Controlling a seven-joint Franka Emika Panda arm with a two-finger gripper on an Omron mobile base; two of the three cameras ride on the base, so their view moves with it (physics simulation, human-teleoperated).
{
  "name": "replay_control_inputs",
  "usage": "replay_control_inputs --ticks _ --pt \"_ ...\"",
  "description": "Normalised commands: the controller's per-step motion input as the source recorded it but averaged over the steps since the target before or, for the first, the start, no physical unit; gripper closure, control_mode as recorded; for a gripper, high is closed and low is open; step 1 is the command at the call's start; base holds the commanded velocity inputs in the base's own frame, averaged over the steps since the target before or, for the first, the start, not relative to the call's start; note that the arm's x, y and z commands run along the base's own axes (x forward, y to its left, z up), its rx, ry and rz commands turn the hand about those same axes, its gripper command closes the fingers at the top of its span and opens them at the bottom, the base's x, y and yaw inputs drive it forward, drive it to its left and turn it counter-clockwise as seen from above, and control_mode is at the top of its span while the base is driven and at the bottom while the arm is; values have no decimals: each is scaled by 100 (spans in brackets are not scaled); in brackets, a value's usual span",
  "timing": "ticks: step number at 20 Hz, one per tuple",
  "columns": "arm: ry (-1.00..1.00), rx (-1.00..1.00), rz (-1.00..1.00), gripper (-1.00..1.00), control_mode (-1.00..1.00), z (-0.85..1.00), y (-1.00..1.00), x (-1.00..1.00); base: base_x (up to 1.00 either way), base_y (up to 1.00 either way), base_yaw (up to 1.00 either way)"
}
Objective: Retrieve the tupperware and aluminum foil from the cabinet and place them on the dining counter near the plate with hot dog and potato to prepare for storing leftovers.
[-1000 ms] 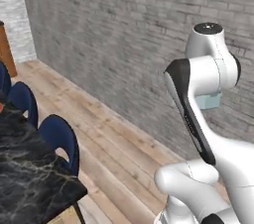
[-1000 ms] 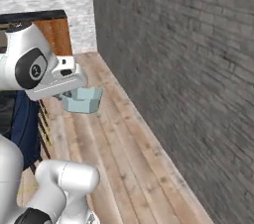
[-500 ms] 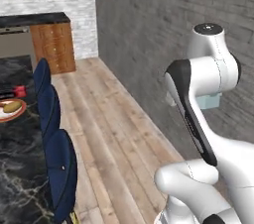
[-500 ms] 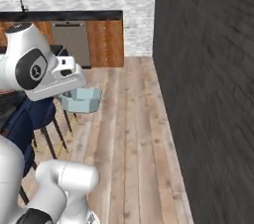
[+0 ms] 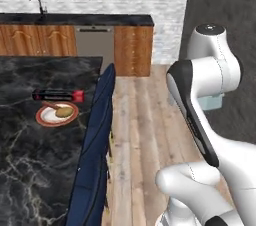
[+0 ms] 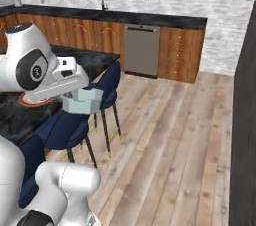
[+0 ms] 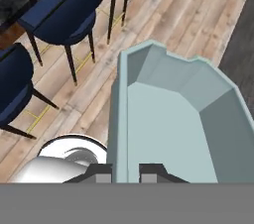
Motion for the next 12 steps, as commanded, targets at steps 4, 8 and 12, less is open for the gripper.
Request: replay_control_inputs --ticks 4,8,12 --pt "0 0 0 100 100 0 0 0 84 -18 76" --pt "0 0 0 100 100 0 0 0 77 -16 79" --pt "0 0 0 100 100 0 0 0 63 -15 84"
